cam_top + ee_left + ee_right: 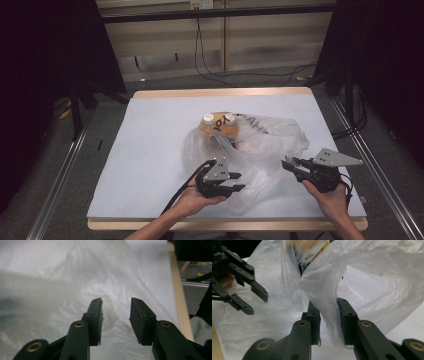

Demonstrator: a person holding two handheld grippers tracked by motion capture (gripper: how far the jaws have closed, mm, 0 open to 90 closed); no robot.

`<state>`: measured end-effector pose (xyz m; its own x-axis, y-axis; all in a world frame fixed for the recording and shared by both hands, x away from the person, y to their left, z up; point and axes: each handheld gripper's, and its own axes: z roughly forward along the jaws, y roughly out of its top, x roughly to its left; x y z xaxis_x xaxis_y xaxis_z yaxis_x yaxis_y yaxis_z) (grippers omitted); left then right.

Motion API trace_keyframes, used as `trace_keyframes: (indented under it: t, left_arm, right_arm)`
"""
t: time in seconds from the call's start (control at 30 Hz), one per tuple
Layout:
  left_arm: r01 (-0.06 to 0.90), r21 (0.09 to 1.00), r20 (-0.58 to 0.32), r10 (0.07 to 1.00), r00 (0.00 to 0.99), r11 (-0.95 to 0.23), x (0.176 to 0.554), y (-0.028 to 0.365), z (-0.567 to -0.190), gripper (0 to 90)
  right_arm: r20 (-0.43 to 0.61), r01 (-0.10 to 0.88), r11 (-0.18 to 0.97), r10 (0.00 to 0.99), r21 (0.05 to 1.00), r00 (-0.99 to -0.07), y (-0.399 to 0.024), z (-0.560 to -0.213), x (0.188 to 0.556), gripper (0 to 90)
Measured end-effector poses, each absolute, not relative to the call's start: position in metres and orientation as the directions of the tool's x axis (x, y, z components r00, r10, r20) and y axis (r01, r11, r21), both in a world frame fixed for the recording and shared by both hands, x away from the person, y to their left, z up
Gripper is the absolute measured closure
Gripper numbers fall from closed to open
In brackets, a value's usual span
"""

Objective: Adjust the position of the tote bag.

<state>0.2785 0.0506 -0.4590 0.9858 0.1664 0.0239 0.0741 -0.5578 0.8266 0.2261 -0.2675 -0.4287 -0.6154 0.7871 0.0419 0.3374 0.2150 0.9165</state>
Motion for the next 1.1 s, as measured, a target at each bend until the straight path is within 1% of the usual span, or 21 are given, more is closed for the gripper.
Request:
trace_keyframes:
  t: [0.07,0.13,0.27,0.33,0.4,0.47,0.53,0.63,0.7,0.73,0.87,0.97,1.03,1.07,1.1]
  left_arm:
    - [0.082,0.809,0.029,0.179,0.983,-0.582,0.281,0.05,-0.465,58.1]
    - [0.086,0.801,0.028,0.18,0.983,-0.593,0.283,0.05,-0.469,58.0]
    - [0.085,0.778,0.04,0.185,0.982,-0.622,0.283,0.046,-0.473,57.3]
    - [0.07,0.759,0.065,0.182,0.981,-0.647,0.284,0.043,-0.476,56.2]
    - [0.064,0.761,0.075,0.186,0.98,-0.645,0.286,0.041,-0.48,54.5]
    - [0.06,0.771,0.08,0.19,0.978,-0.634,0.287,0.039,-0.479,55.2]
    - [0.063,0.788,0.046,0.161,0.986,-0.613,0.289,0.034,-0.475,55.1]
    - [0.018,0.762,0.094,0.138,0.986,-0.647,0.283,0.027,-0.476,57.7]
    - [0.025,0.74,0.111,0.158,0.981,-0.672,0.281,0.026,-0.481,59.0]
    - [0.022,0.74,0.107,0.151,0.983,-0.672,0.283,0.026,-0.482,58.9]
    - [0.061,0.75,0.065,0.166,0.984,-0.659,0.288,0.029,-0.484,57.1]
    - [0.112,0.745,0.016,0.185,0.983,-0.658,0.291,0.03,-0.484,58.1]
    - [0.124,0.744,-0.004,0.18,0.984,-0.657,0.293,0.031,-0.483,62.4]
    - [0.128,0.737,-0.009,0.18,0.984,-0.663,0.293,0.032,-0.483,67.6]
    - [0.141,0.742,-0.027,0.181,0.983,-0.655,0.294,0.033,-0.483,69.8]
  right_arm:
    - [0.037,0.334,0.226,0.777,0.915,-0.628,-0.266,-0.43,0.225,77.0]
    - [0.041,0.336,0.228,0.773,0.914,-0.634,-0.266,-0.43,0.225,78.2]
    - [0.04,0.337,0.227,0.774,0.914,-0.631,-0.267,-0.431,0.224,77.7]
    - [0.045,0.34,0.223,0.776,0.914,-0.629,-0.269,-0.432,0.224,76.8]
    - [0.046,0.34,0.219,0.779,0.914,-0.626,-0.271,-0.433,0.224,75.4]
    - [0.06,0.348,0.21,0.778,0.914,-0.625,-0.272,-0.434,0.224,73.9]
    - [0.064,0.349,0.207,0.775,0.914,-0.629,-0.274,-0.434,0.224,73.2]
    - [0.069,0.345,0.198,0.774,0.917,-0.63,-0.275,-0.433,0.224,73.1]
    - [0.071,0.344,0.196,0.774,0.918,-0.629,-0.276,-0.433,0.223,73.4]
    - [0.073,0.348,0.196,0.775,0.917,-0.628,-0.276,-0.432,0.222,73.6]
    - [0.072,0.35,0.198,0.776,0.915,-0.627,-0.277,-0.434,0.221,73.6]
    - [0.075,0.356,0.205,0.769,0.912,-0.635,-0.278,-0.434,0.222,72.7]
    - [0.075,0.353,0.203,0.768,0.913,-0.636,-0.278,-0.434,0.222,72.7]
    - [0.075,0.354,0.204,0.768,0.913,-0.636,-0.278,-0.434,0.222,72.7]
    - [0.077,0.355,0.202,0.768,0.913,-0.636,-0.278,-0.434,0.222,72.7]
